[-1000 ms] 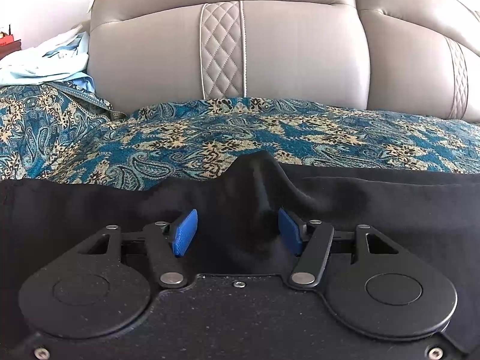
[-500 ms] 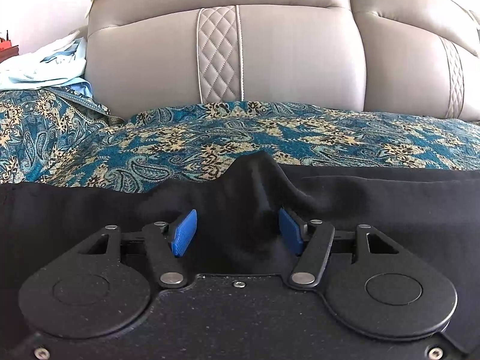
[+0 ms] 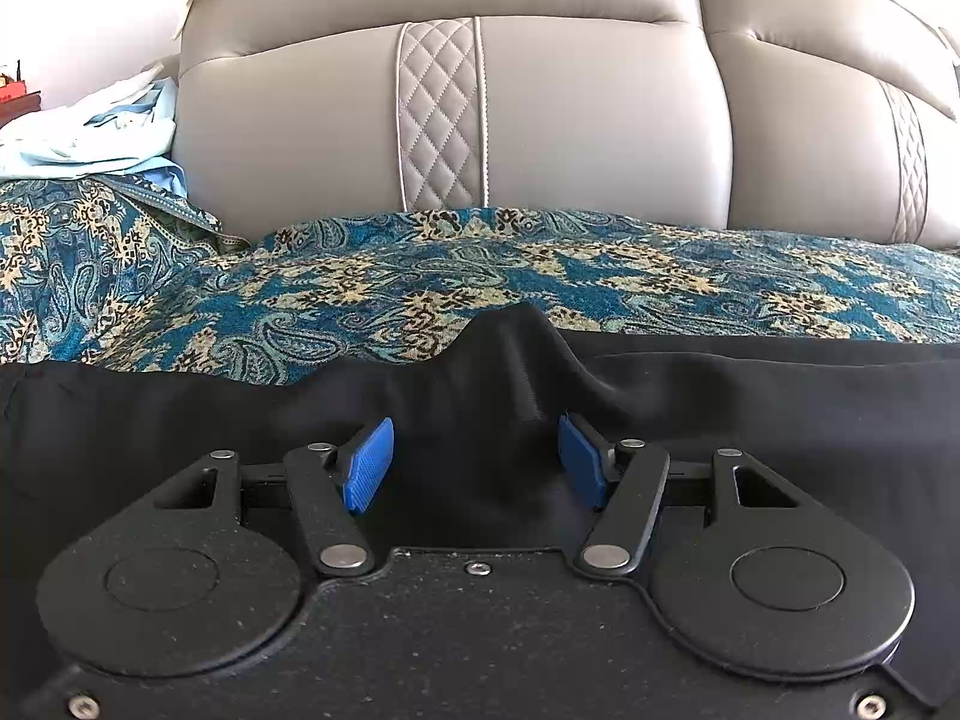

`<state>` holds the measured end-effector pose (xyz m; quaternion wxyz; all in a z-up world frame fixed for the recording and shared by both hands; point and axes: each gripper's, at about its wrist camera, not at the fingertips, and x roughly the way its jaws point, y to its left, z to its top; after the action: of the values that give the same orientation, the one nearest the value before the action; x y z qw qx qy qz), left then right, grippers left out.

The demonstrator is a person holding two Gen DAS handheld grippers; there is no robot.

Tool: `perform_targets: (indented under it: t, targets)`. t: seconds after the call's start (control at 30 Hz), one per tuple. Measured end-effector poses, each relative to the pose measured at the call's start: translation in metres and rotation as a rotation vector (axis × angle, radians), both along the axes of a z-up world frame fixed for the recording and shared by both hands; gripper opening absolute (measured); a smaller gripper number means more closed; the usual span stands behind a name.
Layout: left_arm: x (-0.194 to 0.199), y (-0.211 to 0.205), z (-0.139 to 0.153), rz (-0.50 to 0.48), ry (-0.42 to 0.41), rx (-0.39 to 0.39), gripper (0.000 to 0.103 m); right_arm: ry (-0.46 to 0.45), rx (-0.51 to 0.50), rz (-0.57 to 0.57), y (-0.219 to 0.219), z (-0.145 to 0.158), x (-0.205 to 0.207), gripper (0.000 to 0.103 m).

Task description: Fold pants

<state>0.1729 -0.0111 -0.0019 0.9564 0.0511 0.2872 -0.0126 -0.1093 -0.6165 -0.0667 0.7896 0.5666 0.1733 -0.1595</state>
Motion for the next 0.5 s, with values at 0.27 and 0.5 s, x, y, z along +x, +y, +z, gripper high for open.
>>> perform_targets:
  t: [0.27, 0.5]
  targets:
    - [0.000, 0.000, 0.000, -0.013, -0.003, -0.002, 0.060, -0.027, -0.038, 0.065, 0.011, 0.003, 0.031, 0.088]
    - [-0.003, 0.002, 0.009, -0.014, 0.026, 0.010, 0.059, 0.123, -0.194, 0.038, 0.035, 0.021, 0.076, 0.027]
